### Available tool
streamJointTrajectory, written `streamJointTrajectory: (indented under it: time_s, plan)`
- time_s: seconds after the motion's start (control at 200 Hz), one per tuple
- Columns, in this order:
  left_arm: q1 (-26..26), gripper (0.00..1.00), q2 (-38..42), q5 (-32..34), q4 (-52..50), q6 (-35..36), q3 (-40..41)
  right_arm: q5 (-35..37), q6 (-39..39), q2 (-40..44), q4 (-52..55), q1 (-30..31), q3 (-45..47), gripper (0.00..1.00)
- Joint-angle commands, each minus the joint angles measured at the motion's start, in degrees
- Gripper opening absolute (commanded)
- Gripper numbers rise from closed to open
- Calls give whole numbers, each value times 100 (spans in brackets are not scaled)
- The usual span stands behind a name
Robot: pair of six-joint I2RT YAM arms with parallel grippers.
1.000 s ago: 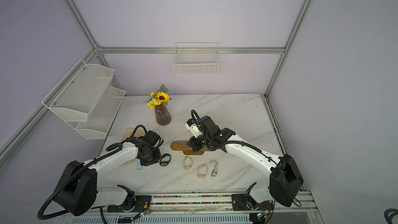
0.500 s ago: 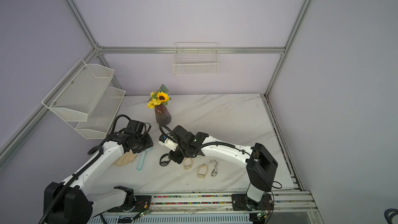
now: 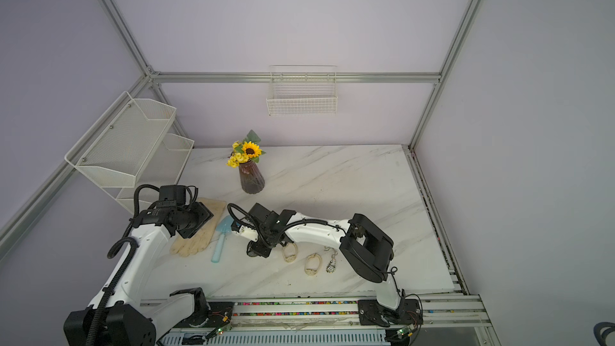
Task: Place watch on stand
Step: Pick up the watch at the center of the board.
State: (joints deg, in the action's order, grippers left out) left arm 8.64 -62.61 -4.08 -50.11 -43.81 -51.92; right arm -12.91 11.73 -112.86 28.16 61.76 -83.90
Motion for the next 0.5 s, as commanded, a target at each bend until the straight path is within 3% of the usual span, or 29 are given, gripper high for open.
streamJointTrajectory:
  time_s: [0.0,0.23,0.495]
  plan:
    - [170,63,64,-281,-52,105,-2,-74,313,-168,-83,82,-176,24]
    - [275,66,93,-339,-61,205,14,-290,313,-427,22,150,-342,34]
    - [348,67,-14,-516,-16,226,100,-247,326,-589,-51,170,-338,34]
